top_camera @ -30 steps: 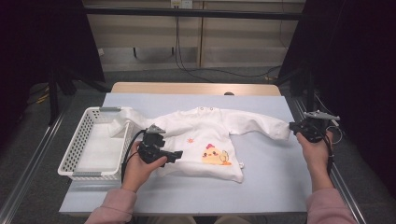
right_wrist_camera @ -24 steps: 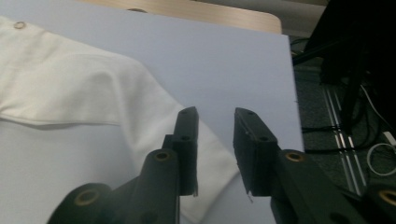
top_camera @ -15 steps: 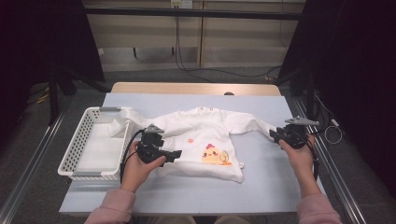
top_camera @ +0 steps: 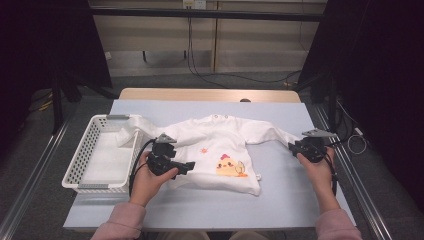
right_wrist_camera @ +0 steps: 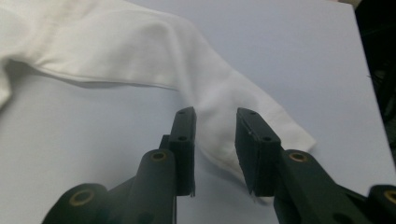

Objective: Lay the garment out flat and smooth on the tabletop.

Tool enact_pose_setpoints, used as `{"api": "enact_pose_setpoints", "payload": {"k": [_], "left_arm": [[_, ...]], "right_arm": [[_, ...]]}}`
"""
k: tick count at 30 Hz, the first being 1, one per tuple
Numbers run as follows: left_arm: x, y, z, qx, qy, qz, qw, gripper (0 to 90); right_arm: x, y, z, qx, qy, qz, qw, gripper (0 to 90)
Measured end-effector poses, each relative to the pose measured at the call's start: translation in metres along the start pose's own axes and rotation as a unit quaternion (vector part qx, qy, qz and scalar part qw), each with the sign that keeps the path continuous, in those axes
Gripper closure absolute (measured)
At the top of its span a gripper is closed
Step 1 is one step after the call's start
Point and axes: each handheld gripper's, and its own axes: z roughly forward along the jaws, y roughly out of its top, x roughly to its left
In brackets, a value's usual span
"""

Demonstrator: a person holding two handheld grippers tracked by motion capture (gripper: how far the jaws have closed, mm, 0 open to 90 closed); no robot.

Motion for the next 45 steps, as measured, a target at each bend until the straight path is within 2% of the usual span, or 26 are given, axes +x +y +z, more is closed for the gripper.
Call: {"api": "enact_pose_setpoints", "payload": {"k": [2,6,7,9,11,16,19,21,24,26,28,29,31,32,33,34,36,37,38,39,40,41,42,43,44,45], "left_arm": [[-0.001,0.0,0.001,-0.002,0.0,-0.004,1.0,13.4],[0.001,0.0,0.001,-0.002,-0.002,0.001,1.0,13.4],[0.002,0.0,0.0,0.003,0.001,0.008,1.0,13.4],[0.003,0.0,0.0,0.006,0.003,0.016,0.9999,13.4],[0.004,0.0,-0.001,0.006,0.002,0.015,0.9999,13.4],[0.005,0.0,-0.003,0.01,0.002,0.017,0.9998,13.4],[0.003,0.0,-0.001,0.008,0.003,0.016,0.9998,13.4],[0.004,0.0,-0.003,0.012,0.005,0.021,0.9997,13.4],[0.003,-0.001,-0.003,0.002,0.001,0.003,1.0,13.4],[0.004,-0.001,-0.006,0.004,0.006,0.011,0.9999,13.4],[0.002,-0.001,-0.006,-0.01,0.006,-0.008,0.9999,13.4],[0.004,-0.001,-0.008,0.001,0.009,0.007,0.9999,13.4],[0.004,-0.002,-0.008,0.005,0.009,0.008,0.9999,13.4],[0.002,-0.003,-0.007,0.002,0.008,-0.001,1.0,13.4],[0.001,-0.004,-0.007,-0.005,0.012,-0.004,0.9999,13.4],[0.003,-0.004,-0.009,0.009,0.011,0.011,0.9998,13.4],[0.0,-0.005,-0.009,-0.002,0.013,-0.006,0.9999,13.4],[0.002,-0.005,-0.011,0.01,0.014,0.009,0.9998,13.4],[-0.001,-0.006,-0.011,0.001,0.015,-0.009,0.9998,13.4],[0.001,-0.007,-0.013,0.011,0.015,0.006,0.9998,13.4],[0.0,-0.008,-0.014,0.006,0.017,-0.004,0.9998,13.4],[0.001,-0.008,-0.015,0.012,0.019,0.002,0.9997,13.4],[-0.001,-0.01,-0.015,0.0,0.016,-0.016,0.9997,13.4],[0.001,-0.011,-0.016,0.013,0.017,0.0,0.9998,13.4],[-0.002,-0.012,-0.015,-0.001,0.021,-0.019,0.9996,13.4],[0.0,-0.012,-0.018,0.011,0.027,-0.007,0.9996,13.5]], "right_arm": [[-0.004,-0.001,0.005,0.007,-0.012,-0.005,0.9999,69.7],[-0.005,-0.006,0.019,0.045,-0.002,-0.01,0.9989,74.7],[-0.006,-0.007,0.021,0.039,-0.01,-0.01,0.9991,82.6],[-0.01,-0.005,0.02,0.034,-0.012,0.004,0.9994,86.5],[-0.014,-0.002,0.02,0.036,-0.03,-0.001,0.9989,87.2],[-0.026,0.007,0.017,0.015,-0.055,0.003,0.9984,85.5],[-0.024,0.008,0.019,0.017,-0.059,0.008,0.9981,73.3],[-0.018,0.005,0.018,0.021,-0.047,0.002,0.9987,70.1],[-0.009,0.0,0.014,0.008,-0.024,0.005,0.9997,65.8],[-0.003,-0.002,0.011,0.003,-0.01,0.007,0.9999,63.0],[0.005,-0.002,0.005,0.001,0.002,0.0,1.0,61.3],[0.011,-0.002,0.002,-0.004,0.009,-0.001,0.9999,58.6],[0.019,-0.002,-0.003,-0.01,0.025,-0.006,0.9996,55.3],[0.022,-0.003,-0.005,-0.011,0.029,-0.004,0.9995,54.1],[0.025,-0.004,-0.007,-0.013,0.04,-0.003,0.9991,52.5],[0.028,-0.006,-0.008,-0.017,0.046,-0.002,0.9988,51.5],[0.034,-0.009,-0.01,-0.018,0.061,0.004,0.998,50.1],[0.038,-0.011,-0.01,-0.017,0.07,0.004,0.9974,50.1],[0.041,-0.011,-0.01,-0.016,0.076,0.005,0.997,49.9],[0.046,-0.012,-0.012,-0.016,0.083,0.002,0.9964,48.8],[0.049,-0.013,-0.013,-0.016,0.087,0.003,0.9961,48.1],[0.053,-0.014,-0.014,-0.014,0.093,0.002,0.9956,48.0],[0.058,-0.015,-0.015,-0.014,0.1,-0.004,0.9949,47.9],[0.064,-0.016,-0.017,-0.013,0.105,-0.014,0.9943,47.9],[0.069,-0.016,-0.018,-0.014,0.11,-0.021,0.9936,47.8],[0.073,-0.017,-0.02,-0.015,0.116,-0.022,0.9929,47.5]]}}
